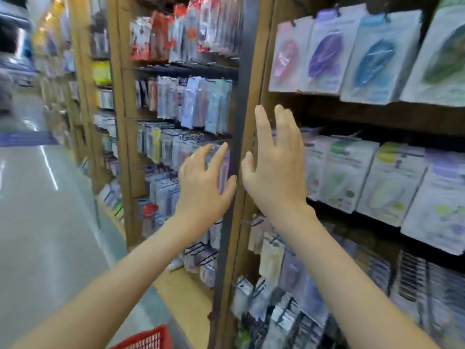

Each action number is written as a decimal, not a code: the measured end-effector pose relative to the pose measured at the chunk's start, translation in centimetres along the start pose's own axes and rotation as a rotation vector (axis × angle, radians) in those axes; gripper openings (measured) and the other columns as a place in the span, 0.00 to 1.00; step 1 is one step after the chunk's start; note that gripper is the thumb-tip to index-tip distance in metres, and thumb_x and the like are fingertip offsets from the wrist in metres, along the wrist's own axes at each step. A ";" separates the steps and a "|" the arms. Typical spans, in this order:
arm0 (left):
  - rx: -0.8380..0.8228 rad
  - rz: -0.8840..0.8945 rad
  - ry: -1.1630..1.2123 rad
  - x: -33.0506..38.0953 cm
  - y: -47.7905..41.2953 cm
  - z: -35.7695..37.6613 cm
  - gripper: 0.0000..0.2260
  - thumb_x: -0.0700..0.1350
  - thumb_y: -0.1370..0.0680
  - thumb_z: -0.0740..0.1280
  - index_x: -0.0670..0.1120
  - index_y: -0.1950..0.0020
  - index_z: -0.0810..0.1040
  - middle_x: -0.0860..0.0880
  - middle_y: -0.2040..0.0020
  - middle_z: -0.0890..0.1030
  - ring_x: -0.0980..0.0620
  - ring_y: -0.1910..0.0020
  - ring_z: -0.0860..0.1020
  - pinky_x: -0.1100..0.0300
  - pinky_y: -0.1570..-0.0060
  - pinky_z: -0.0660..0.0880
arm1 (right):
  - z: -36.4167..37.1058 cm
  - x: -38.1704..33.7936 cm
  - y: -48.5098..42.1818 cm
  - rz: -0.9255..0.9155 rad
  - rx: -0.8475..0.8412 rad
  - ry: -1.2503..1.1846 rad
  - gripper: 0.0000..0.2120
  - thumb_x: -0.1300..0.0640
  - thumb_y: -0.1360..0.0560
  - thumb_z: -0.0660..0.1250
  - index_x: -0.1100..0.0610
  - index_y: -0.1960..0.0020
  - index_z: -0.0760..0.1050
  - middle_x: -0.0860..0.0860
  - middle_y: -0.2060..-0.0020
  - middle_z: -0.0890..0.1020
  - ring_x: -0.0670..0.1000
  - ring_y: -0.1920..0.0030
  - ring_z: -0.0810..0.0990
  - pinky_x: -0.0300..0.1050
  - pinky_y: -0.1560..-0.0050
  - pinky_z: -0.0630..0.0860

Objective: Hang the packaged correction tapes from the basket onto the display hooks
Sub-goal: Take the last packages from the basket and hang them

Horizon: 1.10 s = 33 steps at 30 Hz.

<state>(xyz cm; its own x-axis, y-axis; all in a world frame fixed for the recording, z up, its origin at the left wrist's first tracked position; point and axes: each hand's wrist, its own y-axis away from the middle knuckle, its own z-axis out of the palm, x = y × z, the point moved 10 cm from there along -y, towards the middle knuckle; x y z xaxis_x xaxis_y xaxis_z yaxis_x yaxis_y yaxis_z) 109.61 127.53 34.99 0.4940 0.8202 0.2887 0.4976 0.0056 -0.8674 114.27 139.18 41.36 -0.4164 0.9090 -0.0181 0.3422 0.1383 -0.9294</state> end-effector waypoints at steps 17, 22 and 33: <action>-0.729 -0.969 -0.141 -53.4 41.1 12.1 0.19 0.42 0.27 0.64 0.38 0.37 0.75 0.33 0.39 0.74 0.33 0.42 0.75 0.43 0.44 0.75 | 56.8 -16.4 38.5 0.192 -1.297 -0.364 0.29 0.64 0.28 0.67 0.67 0.29 0.64 0.65 0.38 0.73 0.66 0.39 0.73 0.54 0.39 0.67; -0.946 -1.174 -0.096 -56.6 61.1 19.2 0.15 0.41 0.29 0.61 0.40 0.45 0.76 0.39 0.52 0.78 0.37 0.57 0.79 0.49 0.60 0.78 | 63.5 -13.3 61.3 0.451 -1.597 -0.372 0.27 0.58 0.25 0.65 0.60 0.28 0.65 0.58 0.37 0.75 0.60 0.36 0.72 0.54 0.36 0.70; -0.995 -1.547 -0.242 -60.8 93.7 37.5 0.31 0.41 0.24 0.65 0.49 0.23 0.59 0.38 0.31 0.67 0.39 0.35 0.69 0.50 0.38 0.70 | 75.0 -9.8 100.9 0.555 -1.913 -0.353 0.32 0.68 0.25 0.63 0.59 0.23 0.57 0.61 0.31 0.68 0.59 0.30 0.66 0.51 0.30 0.63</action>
<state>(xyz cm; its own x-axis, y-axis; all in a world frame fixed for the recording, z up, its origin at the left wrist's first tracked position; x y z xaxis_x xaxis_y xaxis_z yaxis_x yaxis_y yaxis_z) 99.44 99.61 -79.02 -0.8080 0.4671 0.3590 0.5785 0.5135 0.6338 89.66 114.77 -79.85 -0.0056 0.9227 -0.3854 0.6443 0.2981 0.7043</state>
